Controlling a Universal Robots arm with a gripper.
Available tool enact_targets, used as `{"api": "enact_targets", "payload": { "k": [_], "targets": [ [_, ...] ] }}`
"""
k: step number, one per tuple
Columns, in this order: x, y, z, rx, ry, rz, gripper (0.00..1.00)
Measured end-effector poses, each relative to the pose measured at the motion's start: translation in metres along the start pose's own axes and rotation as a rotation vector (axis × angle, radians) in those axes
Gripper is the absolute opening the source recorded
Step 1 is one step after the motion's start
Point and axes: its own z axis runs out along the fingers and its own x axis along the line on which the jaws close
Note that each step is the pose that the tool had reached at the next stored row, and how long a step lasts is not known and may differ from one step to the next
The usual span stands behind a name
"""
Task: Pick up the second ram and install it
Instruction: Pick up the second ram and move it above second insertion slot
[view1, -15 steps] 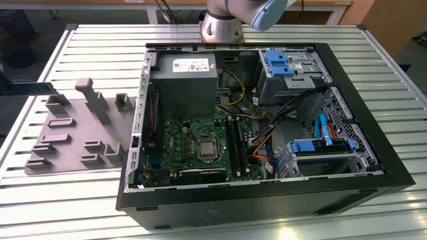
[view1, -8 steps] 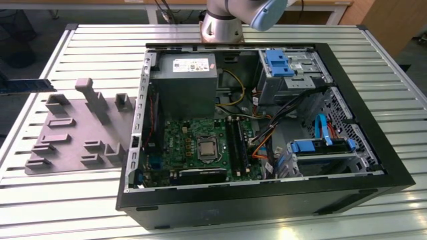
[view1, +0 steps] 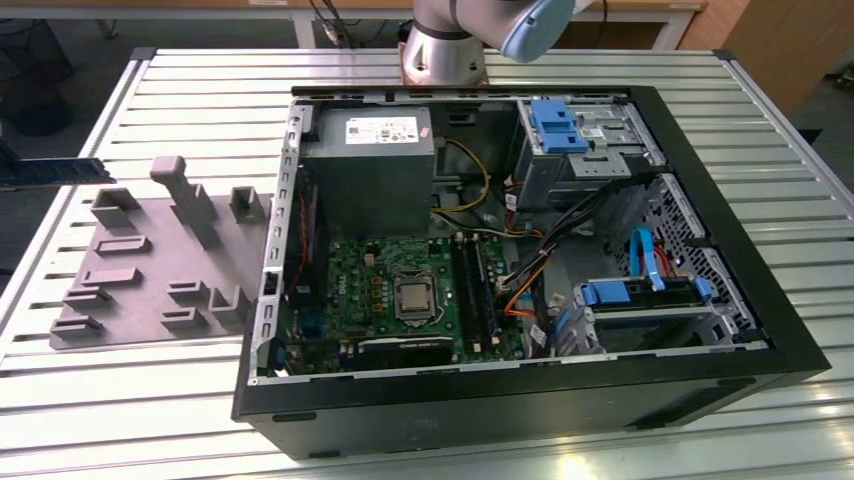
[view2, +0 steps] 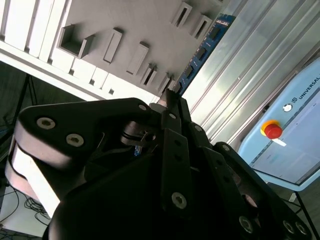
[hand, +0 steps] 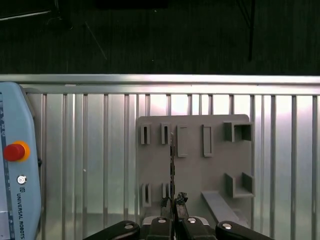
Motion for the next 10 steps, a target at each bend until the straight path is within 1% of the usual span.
{"api": "enact_targets", "payload": {
  "k": [5,10],
  "targets": [
    [0.0,-0.0005,-0.0014,-0.0001,0.0002,0.0,0.14],
    [-0.0001,-0.0006,-0.0128,-0.0001,0.0008,0.0,0.14]
  ]
}}
